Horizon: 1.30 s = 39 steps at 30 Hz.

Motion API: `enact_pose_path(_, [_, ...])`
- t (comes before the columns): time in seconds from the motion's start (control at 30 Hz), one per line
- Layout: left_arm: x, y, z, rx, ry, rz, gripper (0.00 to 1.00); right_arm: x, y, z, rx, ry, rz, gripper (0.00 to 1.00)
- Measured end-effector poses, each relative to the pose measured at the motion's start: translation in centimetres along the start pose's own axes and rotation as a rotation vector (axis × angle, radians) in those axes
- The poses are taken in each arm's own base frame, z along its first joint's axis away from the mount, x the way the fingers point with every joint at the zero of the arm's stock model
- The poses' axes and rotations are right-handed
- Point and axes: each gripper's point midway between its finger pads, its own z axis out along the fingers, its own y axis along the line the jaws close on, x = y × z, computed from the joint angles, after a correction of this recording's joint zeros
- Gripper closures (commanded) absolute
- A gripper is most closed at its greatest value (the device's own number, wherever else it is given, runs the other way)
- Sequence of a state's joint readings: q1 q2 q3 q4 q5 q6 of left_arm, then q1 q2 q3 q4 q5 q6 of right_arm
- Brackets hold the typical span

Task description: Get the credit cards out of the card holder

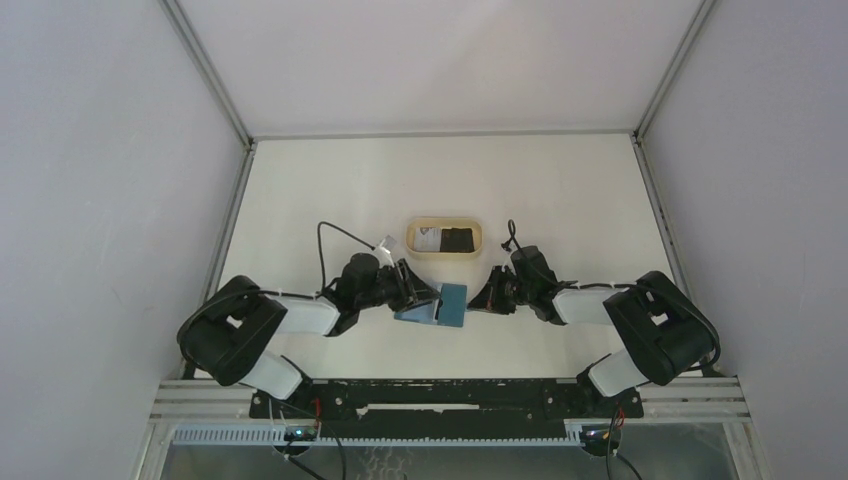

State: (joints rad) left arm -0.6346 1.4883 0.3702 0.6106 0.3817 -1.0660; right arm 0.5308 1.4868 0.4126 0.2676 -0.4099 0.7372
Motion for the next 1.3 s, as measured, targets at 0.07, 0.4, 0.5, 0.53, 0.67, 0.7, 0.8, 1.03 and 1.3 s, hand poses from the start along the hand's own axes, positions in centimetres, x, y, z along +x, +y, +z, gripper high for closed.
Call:
enact_pose_path(0.07, [0.6,-1.0,0.2,0.029,0.016,0.009,0.54,0.0,0.0,0.0,-0.001,0.0,0.0,1.0])
enact_pose_path(0.4, [1.8,-2.8,1.7,0.077,0.053,0.023,0.55,-0.1,0.2,0.2,-0.018,0.004,-0.002,1.0])
enact_pose_path(0.5, [1.8,-1.8,1.9,0.04,0.047,0.009,0.55,-0.1,0.2,0.2,-0.018,0.003,-0.003,1.0])
enact_pose_path(0.53, [1.8,-1.5,1.9,0.029,0.044,0.006,0.55,-0.1,0.1,0.2,-0.019,0.004,-0.003,1.0])
enact_pose_path(0.67, [1.3,0.2,1.8,-0.046,0.023,0.011,0.55,-0.1,0.1,0.2,-0.02,0.004,-0.004,1.0])
enact_pose_path(0.7, [1.1,0.7,1.6,-0.068,0.018,0.015,0.55,-0.1,0.2,0.2,-0.021,0.005,-0.005,1.0])
enact_pose_path(0.8, [0.2,1.8,1.2,-0.11,-0.008,0.02,0.55,-0.1,0.2,0.2,-0.024,0.007,-0.006,1.0])
enact_pose_path(1.03, [-0.2,2.2,1.0,-0.122,-0.015,0.042,0.55,0.0,0.2,0.3,-0.03,0.011,-0.01,1.0])
enact_pose_path(1.3, [0.0,2.1,1.7,-0.107,0.008,0.042,0.55,-0.1,0.3,0.3,-0.037,0.014,-0.009,1.0])
